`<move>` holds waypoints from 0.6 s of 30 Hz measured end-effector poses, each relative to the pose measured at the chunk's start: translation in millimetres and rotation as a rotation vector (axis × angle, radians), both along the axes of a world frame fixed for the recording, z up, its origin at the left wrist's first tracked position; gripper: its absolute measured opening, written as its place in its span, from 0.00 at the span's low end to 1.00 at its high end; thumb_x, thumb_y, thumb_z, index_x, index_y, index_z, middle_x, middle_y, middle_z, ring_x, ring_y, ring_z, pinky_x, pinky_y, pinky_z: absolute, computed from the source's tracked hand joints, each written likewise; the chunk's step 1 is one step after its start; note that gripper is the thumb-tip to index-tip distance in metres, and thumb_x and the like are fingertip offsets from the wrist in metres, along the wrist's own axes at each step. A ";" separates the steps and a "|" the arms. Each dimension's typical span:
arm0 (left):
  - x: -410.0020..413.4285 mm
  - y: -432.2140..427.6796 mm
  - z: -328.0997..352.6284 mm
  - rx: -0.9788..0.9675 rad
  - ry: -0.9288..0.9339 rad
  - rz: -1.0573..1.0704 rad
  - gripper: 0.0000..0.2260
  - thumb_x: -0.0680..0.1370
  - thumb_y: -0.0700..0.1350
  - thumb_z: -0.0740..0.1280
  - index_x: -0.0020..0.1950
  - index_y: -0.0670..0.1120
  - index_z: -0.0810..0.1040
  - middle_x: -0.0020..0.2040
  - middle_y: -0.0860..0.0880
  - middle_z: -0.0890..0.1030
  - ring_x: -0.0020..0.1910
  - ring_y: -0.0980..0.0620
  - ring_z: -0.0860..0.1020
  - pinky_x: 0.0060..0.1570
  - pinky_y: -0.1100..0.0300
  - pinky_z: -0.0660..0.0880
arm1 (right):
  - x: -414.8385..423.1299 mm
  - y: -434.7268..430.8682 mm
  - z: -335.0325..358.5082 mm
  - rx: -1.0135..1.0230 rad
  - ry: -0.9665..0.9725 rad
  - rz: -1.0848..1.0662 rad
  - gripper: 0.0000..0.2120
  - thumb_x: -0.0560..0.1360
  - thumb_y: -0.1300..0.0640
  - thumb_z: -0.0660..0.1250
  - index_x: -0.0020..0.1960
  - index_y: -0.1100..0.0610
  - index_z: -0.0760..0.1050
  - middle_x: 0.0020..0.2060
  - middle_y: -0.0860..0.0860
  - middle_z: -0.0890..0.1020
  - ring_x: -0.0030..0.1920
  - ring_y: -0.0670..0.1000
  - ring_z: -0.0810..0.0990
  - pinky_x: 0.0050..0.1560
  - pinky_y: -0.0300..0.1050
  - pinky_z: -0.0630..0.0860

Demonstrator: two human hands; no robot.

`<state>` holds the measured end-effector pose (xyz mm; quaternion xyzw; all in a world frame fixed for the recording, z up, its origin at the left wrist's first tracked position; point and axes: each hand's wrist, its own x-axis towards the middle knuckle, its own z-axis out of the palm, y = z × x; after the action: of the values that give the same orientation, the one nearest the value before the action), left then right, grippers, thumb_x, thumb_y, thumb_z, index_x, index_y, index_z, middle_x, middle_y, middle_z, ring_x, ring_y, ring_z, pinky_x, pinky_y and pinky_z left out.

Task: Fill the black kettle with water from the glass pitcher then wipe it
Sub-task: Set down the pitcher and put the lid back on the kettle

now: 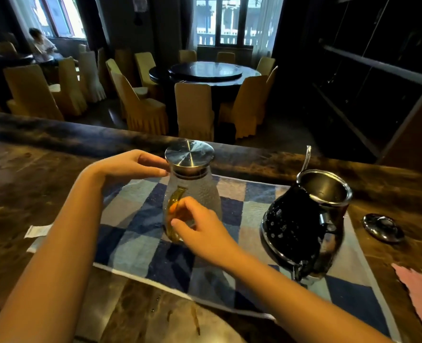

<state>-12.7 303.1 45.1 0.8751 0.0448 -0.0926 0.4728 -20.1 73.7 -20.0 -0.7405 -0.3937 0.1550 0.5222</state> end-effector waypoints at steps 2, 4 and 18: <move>-10.8 -5.7 5.5 0.030 -0.164 0.185 0.13 0.74 0.47 0.68 0.58 0.55 0.80 0.55 0.54 0.83 0.55 0.57 0.80 0.61 0.52 0.73 | 8.2 -22.3 22.0 -0.066 -0.117 0.030 0.09 0.77 0.59 0.63 0.56 0.55 0.77 0.51 0.50 0.82 0.51 0.45 0.79 0.51 0.35 0.75; -19.5 -22.8 14.1 -0.012 -0.427 0.435 0.15 0.76 0.46 0.67 0.63 0.50 0.77 0.59 0.50 0.80 0.58 0.54 0.78 0.63 0.49 0.73 | 16.4 -48.7 50.6 -0.096 -0.222 0.060 0.08 0.76 0.58 0.64 0.54 0.53 0.79 0.50 0.48 0.82 0.51 0.43 0.79 0.53 0.39 0.76; -0.4 -283.1 -24.1 -0.128 -0.449 0.269 0.13 0.75 0.47 0.68 0.33 0.44 0.75 0.29 0.48 0.76 0.31 0.53 0.73 0.38 0.49 0.74 | 169.1 -307.2 87.8 0.003 -0.463 -0.627 0.07 0.74 0.62 0.67 0.43 0.52 0.81 0.38 0.50 0.84 0.40 0.47 0.81 0.45 0.42 0.75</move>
<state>-13.2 20.0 21.0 0.8283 0.0487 0.1650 0.5333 149.0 -233.5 67.8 -0.8396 -0.2560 -0.1840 0.4423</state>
